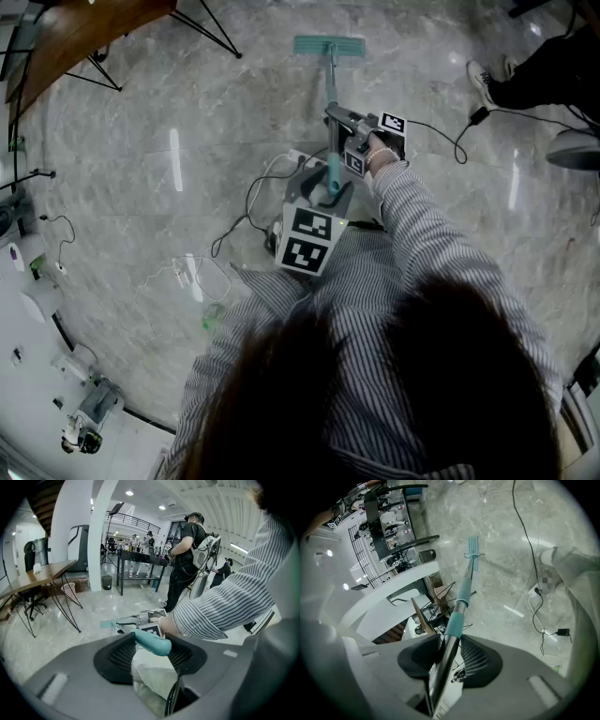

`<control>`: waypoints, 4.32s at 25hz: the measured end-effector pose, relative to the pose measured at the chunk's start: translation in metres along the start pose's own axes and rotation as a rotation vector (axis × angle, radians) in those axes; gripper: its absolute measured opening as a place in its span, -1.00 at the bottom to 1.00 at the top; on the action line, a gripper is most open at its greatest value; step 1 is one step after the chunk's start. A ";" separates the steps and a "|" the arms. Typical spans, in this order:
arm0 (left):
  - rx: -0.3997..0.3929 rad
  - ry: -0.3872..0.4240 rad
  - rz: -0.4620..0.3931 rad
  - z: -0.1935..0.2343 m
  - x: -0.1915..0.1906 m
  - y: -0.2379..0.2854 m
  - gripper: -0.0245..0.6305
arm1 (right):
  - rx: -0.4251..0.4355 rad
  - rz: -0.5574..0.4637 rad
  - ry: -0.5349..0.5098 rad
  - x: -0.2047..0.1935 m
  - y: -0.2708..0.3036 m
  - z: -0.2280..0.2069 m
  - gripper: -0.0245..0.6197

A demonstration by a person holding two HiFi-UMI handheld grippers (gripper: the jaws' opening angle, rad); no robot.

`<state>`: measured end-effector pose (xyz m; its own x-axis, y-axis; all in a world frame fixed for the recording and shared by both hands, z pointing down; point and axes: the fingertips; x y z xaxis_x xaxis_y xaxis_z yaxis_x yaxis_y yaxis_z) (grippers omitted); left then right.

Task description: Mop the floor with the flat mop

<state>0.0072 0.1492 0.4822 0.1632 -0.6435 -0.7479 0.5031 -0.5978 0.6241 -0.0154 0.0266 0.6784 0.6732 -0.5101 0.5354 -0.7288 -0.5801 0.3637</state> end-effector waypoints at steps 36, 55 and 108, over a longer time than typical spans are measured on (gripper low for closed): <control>-0.062 -0.124 -0.069 0.130 0.190 0.150 -0.20 | 0.004 -0.061 -0.048 0.123 0.147 0.188 -0.48; 0.029 -0.148 -0.026 0.247 0.309 0.265 -0.21 | -0.066 0.026 -0.106 0.207 0.275 0.309 -0.47; -0.037 -0.078 0.054 0.007 0.007 -0.030 -0.21 | -0.022 -0.068 0.104 -0.039 -0.025 0.004 -0.52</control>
<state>-0.0127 0.1589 0.4599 0.1249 -0.7109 -0.6921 0.5267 -0.5437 0.6535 -0.0234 0.0585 0.6459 0.7052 -0.4008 0.5848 -0.6853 -0.5966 0.4176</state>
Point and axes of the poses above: the fingertips, and each gripper's own axes: y forward along the fingers, z to its left, x out of its top, and after that the axes turned 11 degrees about -z, right-handed
